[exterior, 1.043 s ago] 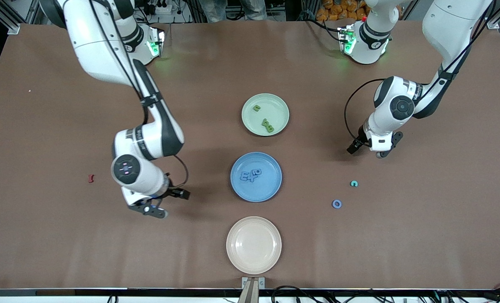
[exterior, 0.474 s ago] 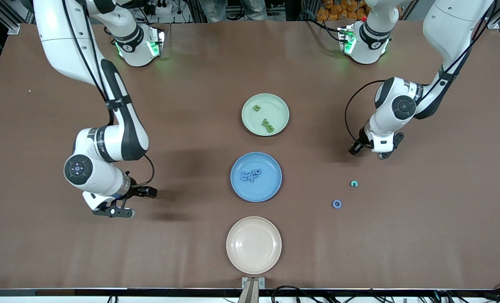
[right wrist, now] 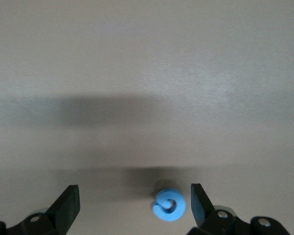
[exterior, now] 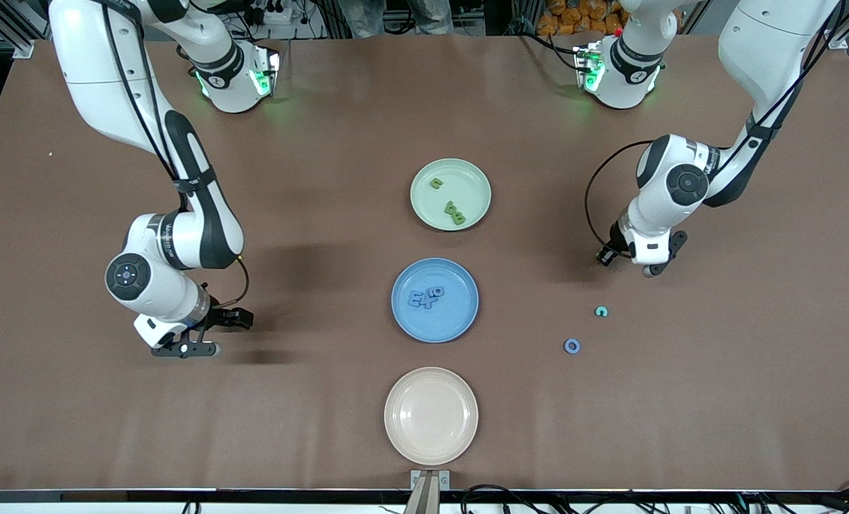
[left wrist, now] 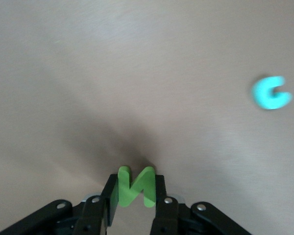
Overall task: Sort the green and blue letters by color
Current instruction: 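Carry the green N to the green plate while the right gripper grasps G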
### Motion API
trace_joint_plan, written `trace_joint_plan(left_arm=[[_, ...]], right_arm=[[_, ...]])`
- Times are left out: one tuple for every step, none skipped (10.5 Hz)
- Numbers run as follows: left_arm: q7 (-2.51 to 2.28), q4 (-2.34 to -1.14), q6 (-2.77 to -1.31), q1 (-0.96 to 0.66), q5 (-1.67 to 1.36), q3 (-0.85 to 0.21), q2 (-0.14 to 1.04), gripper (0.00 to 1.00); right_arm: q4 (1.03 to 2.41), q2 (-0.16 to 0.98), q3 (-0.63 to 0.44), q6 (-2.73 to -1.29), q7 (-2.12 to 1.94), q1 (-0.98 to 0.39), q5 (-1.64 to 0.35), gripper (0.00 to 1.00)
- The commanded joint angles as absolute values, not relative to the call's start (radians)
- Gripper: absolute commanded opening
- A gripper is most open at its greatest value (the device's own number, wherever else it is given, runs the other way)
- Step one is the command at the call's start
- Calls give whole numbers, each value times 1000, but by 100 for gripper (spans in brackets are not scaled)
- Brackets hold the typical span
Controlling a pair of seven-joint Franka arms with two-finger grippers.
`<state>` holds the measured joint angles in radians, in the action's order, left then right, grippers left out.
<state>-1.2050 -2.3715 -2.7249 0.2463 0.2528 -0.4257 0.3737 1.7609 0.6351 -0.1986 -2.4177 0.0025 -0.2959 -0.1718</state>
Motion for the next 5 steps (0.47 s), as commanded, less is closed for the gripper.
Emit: trace_joint_plan(left_arm=[[-1322, -2210, -2697, 137, 270, -411, 429, 0], [-1360, -2145, -2644, 85, 271, -411, 440, 0], [-1397, -2097, -2599, 40, 273, -413, 440, 0], [-1428, -2079, -2582, -24, 275, -416, 440, 0], [-1445, -2074, -2582, -90, 273, -416, 446, 0]], right_arm=[[1862, 591, -186, -2491, -55, -267, -166, 100], [1879, 591, -186, -2508, -57, -267, -166, 100], [1906, 589, -184, -2549, -57, -265, -166, 100], [1925, 591, -184, -2571, -64, -264, -166, 100], [1930, 591, -184, -2572, -64, -265, -166, 100]])
